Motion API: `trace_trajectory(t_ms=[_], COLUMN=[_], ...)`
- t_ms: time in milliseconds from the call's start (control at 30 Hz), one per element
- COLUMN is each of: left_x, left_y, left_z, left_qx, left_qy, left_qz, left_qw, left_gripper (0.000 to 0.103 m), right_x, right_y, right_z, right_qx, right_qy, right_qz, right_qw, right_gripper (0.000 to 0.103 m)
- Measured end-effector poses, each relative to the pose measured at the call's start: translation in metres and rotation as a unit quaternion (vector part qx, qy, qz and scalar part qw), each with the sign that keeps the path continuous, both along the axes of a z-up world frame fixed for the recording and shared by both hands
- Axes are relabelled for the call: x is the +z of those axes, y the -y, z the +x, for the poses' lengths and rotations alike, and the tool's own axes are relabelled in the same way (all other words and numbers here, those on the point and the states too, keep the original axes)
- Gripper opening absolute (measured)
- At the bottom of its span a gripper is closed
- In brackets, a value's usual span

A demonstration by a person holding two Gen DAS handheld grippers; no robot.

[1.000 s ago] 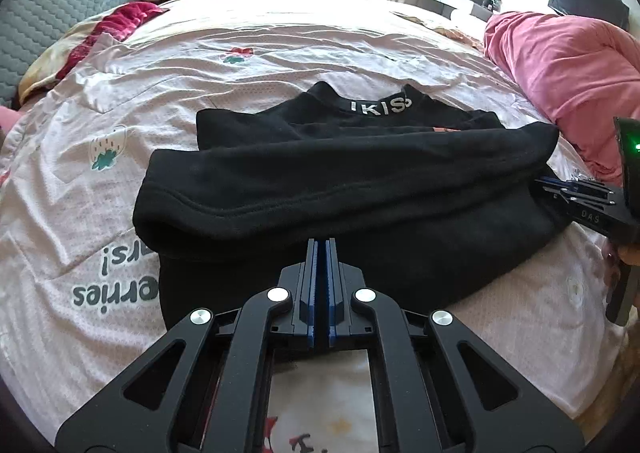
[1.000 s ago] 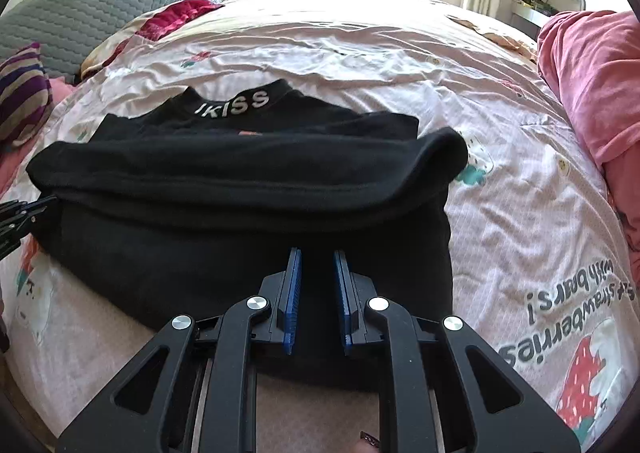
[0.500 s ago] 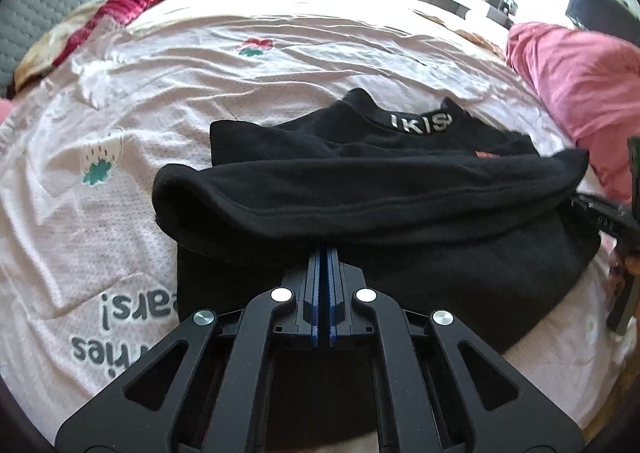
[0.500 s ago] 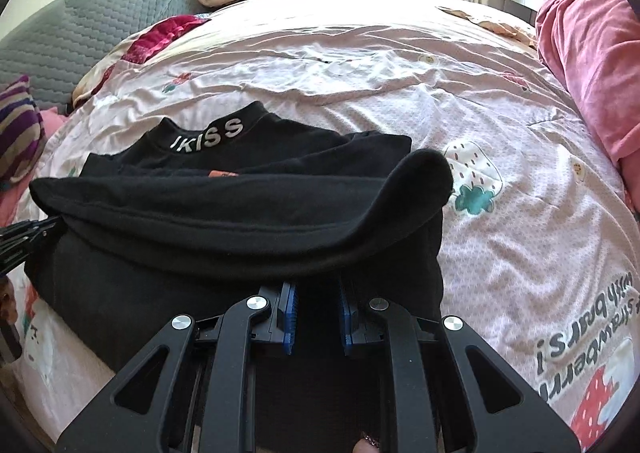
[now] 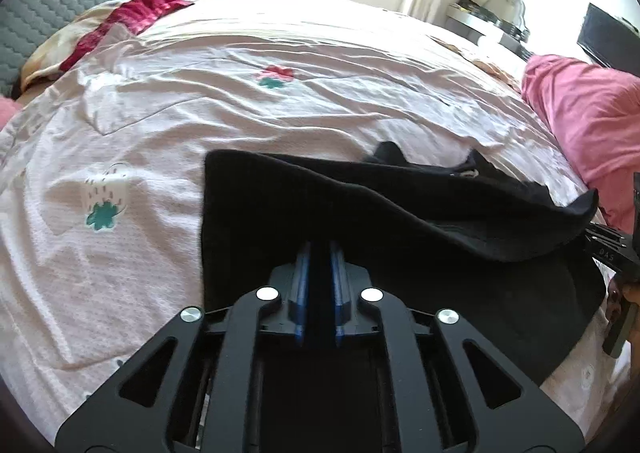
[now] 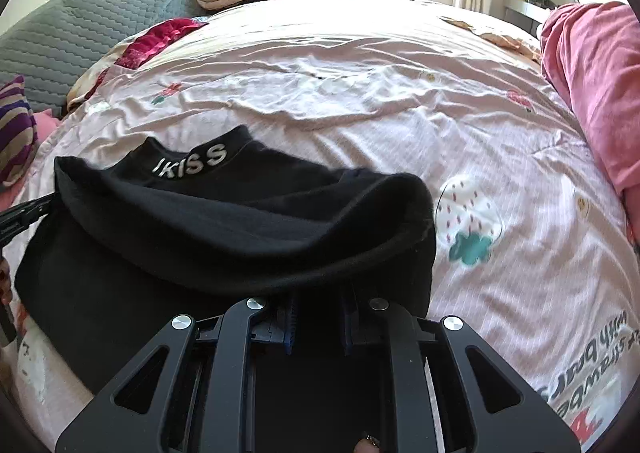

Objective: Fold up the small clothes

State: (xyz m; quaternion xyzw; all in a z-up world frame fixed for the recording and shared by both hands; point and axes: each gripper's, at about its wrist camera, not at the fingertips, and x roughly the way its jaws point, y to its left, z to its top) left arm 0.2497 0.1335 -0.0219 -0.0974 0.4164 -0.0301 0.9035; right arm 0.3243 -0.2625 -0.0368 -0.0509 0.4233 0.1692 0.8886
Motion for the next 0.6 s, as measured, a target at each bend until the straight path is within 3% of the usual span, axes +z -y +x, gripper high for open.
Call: trace_trajectory(t_ms=[167,267,333,400,433,600], left_x=[0.002,0.004,0.003,0.001,-0.001,-0.012], left_y=[-0.02,-0.03,-0.035,-0.04,-0.041,-0.041], left_z=[0.002,0.002,0.002,0.002,0.003,0.007], left_qx=[0.027,0.041,0.051,0.055,0.055,0.047], left_qy=[0.001,0.005,0.004,-0.001,-0.004,-0.023], left_qz=[-0.017,-0.022,-0.028,-0.041,-0.047,-0.062], left_qw=[0.9995,0.9989,0.9983,0.9976,0.9974,0.9967], left_gripper=[0.005,0.017,0.036,0.042,0.043,0.043], right_x=[0.003,0.007,0.01,0.012,0.012,0.008], right_y=[0.01,0.023,0.03,0.038,0.04,0.039], right_z=[0.007,0.009,0.01,0.012,0.014,0.017], right_qx=[-0.02,-0.047,-0.064,-0.071,-0.071,-0.062], right_qy=[0.01,0.015,0.016,0.013,0.009,0.001], right_qz=[0.009,0.022,0.034,0.045,0.05,0.038], right_qw=[1.0,0.999,0.997,0.996,0.996,0.997], right_gripper=[0.016,0.017,0.018,0.031,0.043,0.046])
